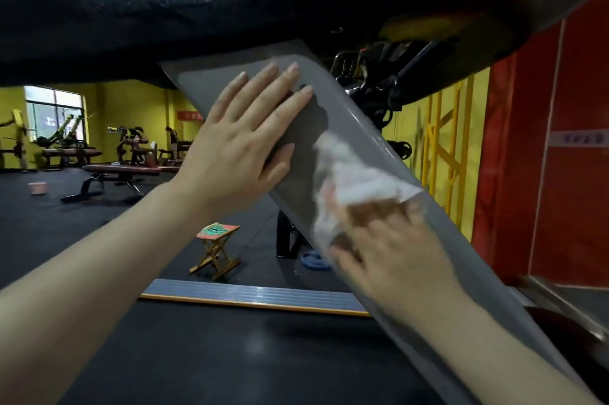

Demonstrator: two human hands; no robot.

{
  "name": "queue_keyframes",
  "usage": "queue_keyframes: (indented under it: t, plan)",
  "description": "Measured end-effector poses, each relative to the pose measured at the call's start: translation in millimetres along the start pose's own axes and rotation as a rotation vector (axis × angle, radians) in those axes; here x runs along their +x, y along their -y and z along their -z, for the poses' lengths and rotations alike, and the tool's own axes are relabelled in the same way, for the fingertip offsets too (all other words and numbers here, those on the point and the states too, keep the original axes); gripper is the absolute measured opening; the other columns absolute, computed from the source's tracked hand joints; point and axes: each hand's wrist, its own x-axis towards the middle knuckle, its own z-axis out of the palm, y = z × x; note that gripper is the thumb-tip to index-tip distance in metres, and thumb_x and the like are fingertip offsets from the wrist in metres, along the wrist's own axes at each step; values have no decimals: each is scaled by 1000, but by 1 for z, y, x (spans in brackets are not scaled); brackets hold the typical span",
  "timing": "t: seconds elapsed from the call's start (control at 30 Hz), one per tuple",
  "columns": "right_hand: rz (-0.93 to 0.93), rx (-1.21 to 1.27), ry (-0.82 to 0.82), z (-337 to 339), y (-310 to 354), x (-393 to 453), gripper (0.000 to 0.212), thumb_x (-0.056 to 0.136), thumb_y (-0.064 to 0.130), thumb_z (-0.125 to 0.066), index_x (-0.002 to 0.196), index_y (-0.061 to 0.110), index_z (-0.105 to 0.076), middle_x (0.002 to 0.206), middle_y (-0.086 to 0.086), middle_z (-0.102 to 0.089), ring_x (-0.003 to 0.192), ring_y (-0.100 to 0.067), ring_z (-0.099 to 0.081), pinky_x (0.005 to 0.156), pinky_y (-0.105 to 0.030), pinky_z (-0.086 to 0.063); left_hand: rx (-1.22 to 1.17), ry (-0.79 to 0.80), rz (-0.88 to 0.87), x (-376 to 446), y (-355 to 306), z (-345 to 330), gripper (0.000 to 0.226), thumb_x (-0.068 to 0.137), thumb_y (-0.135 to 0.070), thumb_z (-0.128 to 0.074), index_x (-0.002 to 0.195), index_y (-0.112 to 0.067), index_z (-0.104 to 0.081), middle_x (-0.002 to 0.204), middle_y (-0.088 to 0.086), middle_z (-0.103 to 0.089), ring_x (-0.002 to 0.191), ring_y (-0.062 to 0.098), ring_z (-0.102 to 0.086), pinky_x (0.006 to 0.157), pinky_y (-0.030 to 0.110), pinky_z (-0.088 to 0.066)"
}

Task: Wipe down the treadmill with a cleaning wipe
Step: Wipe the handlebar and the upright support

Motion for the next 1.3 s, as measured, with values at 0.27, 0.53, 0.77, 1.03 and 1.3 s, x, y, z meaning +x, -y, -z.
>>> queue_keyframes:
  t: [0.27, 0.53, 0.77, 1.03, 1.3]
  plan:
    - [292, -26, 79, -8, -13, -59, 53, 93, 36, -57, 140, 14, -50, 131, -8, -61, 119, -34, -46, 103, -49, -28, -68, 33, -44, 14, -50, -7, 56, 102, -31, -37, 154, -12, -32, 162, 13, -23, 151, 30, -19, 123, 48, -13]
    - [96, 30, 85, -27, 16, -152, 60, 87, 27, -53, 144, 13, -39, 145, -8, -37, 132, -34, -36, 108, -50, -28, -136, 75, -290, 10, -138, -22, 55, 101, -30, -39, 153, -12, -35, 160, 14, -27, 149, 31, -24, 122, 49, -16]
    - [-522, 88, -25, -29, -11, -213, 54, 99, 31, -40, 146, 7, -34, 153, -19, -31, 143, -39, -28, 117, -54, -20, -193, 171, -330, -7, -197, -26, 55, 100, -32, -39, 152, -12, -38, 160, 14, -29, 148, 31, -27, 121, 51, -19]
    - [129, 20, 317, -45, -17, -307, 42, 79, 24, -53, 119, 19, -65, 116, -2, -63, 106, -28, -53, 97, -47, -35, -246, 323, -488, 0, -270, -32, 58, 101, -36, -32, 154, -12, -33, 162, 12, -23, 150, 30, -21, 123, 50, -14]
    - [-179, 174, 310, -50, 12, -358, 50, 87, 17, -45, 136, 11, -50, 140, -6, -43, 120, -30, -45, 115, -44, -26, -256, 395, -609, -3, -331, -49, 56, 96, -33, -41, 147, -9, -44, 155, 14, -39, 145, 30, -34, 121, 52, -19]
